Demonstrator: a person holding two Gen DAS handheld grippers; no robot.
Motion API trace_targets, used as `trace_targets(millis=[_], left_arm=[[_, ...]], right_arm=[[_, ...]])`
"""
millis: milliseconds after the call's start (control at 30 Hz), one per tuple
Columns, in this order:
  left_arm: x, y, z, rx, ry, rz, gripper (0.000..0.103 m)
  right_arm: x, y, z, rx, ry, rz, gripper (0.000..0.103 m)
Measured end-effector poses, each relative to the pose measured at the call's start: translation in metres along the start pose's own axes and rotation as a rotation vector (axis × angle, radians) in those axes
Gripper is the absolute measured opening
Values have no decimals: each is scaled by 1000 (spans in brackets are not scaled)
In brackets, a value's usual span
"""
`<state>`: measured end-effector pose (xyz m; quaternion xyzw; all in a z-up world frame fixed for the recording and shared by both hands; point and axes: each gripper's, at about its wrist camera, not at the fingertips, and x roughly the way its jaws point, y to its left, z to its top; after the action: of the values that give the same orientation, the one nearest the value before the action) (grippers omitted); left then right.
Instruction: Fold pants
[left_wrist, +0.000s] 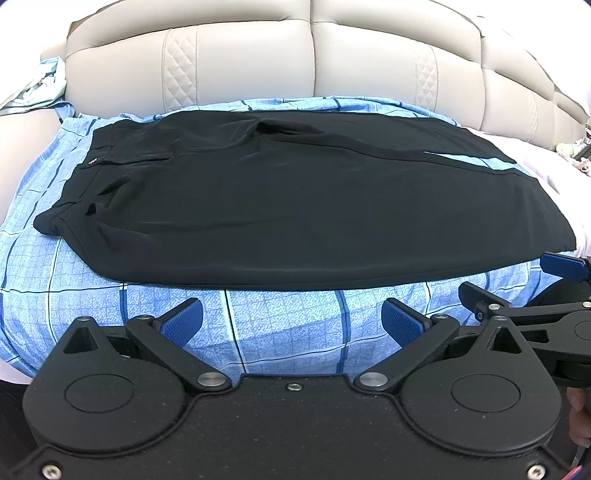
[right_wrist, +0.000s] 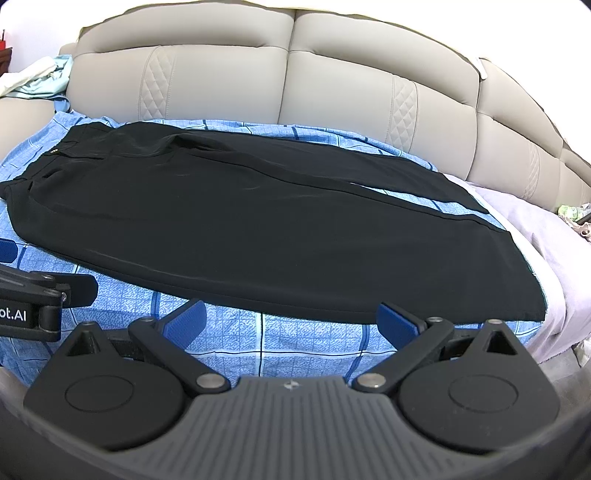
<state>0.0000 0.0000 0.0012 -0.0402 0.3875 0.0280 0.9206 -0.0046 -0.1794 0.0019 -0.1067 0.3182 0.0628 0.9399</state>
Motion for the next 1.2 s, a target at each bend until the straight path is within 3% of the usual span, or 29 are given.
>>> trace_targets(millis=[1200], left_arm=[[-1, 0, 3, 8, 0, 2, 103]], right_arm=[[-1, -2, 2, -3, -2, -4, 103]])
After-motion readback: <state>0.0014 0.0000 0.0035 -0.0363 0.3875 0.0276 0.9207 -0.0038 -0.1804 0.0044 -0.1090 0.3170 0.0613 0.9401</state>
